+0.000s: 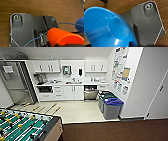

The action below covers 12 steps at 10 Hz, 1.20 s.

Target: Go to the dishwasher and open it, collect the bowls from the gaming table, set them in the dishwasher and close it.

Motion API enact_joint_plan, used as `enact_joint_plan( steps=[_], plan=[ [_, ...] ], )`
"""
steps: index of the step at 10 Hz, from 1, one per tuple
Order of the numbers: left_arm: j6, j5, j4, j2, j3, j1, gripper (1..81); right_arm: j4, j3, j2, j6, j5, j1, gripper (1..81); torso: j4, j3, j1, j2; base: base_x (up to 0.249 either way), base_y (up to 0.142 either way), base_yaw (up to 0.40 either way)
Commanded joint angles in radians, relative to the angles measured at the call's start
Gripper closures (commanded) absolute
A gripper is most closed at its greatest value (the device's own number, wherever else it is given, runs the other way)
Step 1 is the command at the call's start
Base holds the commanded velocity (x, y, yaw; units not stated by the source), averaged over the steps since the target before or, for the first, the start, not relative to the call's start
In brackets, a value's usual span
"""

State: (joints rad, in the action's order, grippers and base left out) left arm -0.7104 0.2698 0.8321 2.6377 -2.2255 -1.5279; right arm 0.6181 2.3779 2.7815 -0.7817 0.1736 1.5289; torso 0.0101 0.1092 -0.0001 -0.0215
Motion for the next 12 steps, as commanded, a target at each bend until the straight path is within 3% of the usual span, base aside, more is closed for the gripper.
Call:
enact_joint_plan(
  steps=[1,12],
  plan=[
    [0.002,-0.018,0.001,-0.016,0.001,0.037,81.1,0.017,-0.014,-0.015,0.002,-0.028,-0.040,81.1,0.000,0.000,0.000,0.000,0.138,0.000,0.000],
    [0.002,-0.018,-0.002,-0.017,-0.002,0.036,81.1,0.017,-0.013,-0.015,0.004,-0.028,-0.042,81.1,0.000,0.000,0.000,0.000,0.141,0.000,0.000]
  ],
)
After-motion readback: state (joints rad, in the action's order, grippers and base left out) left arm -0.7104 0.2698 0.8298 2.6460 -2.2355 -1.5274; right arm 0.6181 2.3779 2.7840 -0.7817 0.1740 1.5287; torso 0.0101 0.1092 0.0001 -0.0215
